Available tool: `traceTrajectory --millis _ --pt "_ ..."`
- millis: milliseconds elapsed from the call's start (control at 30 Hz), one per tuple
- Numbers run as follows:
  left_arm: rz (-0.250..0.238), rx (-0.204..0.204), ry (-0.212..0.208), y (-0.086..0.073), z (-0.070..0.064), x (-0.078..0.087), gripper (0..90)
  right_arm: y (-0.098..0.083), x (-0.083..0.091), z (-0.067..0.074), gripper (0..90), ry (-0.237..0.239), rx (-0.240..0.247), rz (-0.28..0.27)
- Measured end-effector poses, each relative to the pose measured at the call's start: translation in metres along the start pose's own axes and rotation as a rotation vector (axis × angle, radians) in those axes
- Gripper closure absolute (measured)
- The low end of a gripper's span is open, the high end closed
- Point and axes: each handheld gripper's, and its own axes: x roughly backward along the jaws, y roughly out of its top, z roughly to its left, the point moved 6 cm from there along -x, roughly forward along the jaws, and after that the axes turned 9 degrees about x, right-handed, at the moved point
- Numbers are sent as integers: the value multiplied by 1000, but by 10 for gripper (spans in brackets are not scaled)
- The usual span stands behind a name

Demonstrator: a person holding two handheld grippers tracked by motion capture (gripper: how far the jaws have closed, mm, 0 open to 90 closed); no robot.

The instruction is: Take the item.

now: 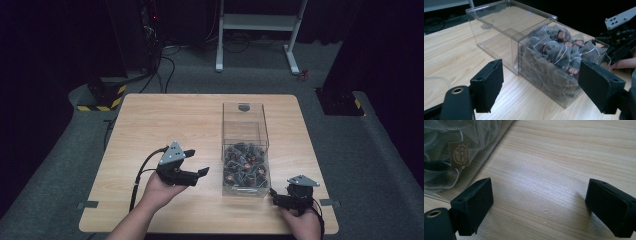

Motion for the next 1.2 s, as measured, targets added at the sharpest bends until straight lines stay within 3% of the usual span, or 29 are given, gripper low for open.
traceTrajectory --millis 433,1200 --pt "2 -8 -40 8 -11 -12 221 0 0 0 76 0 0 0" --pt "19 -6 -63 5 -23 -38 257 0 0 0 76 0 1 0"
